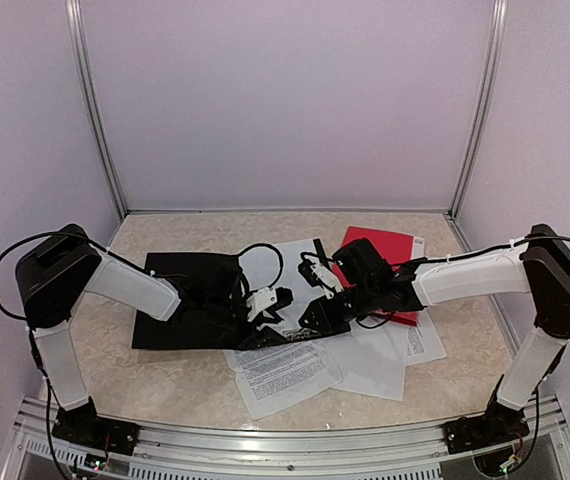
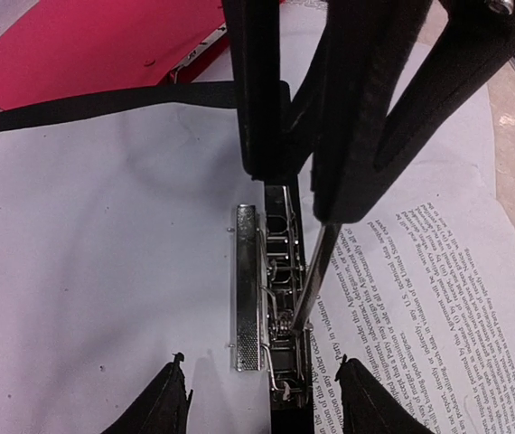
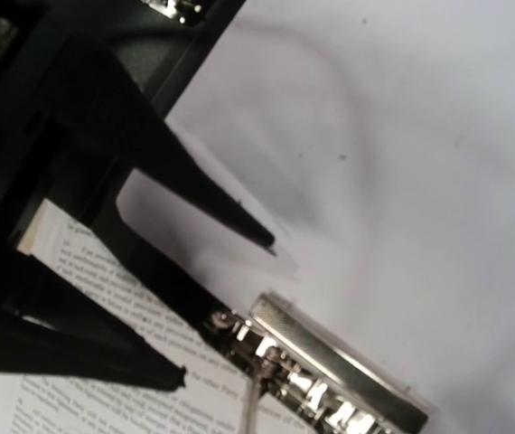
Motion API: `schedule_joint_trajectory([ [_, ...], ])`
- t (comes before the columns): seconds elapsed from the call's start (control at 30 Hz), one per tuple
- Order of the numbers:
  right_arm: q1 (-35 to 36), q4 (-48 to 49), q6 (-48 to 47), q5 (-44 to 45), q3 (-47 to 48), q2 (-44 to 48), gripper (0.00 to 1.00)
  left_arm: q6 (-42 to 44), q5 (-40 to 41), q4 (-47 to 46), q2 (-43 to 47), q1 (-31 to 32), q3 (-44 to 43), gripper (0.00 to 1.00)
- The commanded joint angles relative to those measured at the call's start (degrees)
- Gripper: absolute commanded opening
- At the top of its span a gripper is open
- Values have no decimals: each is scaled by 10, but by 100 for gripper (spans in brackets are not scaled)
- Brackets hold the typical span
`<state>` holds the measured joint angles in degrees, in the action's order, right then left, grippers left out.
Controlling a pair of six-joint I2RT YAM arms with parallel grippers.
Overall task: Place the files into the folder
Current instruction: Clamp the file and folder with some files.
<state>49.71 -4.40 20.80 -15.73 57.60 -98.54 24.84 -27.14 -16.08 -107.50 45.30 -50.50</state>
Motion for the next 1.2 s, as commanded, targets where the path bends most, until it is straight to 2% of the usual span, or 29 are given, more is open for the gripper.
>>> schedule_joint_trajectory([
  [0.0,6,-15,3,5,12,-11,24,-2,5,-4,12,-4,7,55],
  [0.77,7,-35,-7,30,12,-17,5,13,-5,-1,10,-1,1,55],
  [1.17,3,-40,-8,42,10,-18,1,43,-20,7,-41,2,-42,55],
])
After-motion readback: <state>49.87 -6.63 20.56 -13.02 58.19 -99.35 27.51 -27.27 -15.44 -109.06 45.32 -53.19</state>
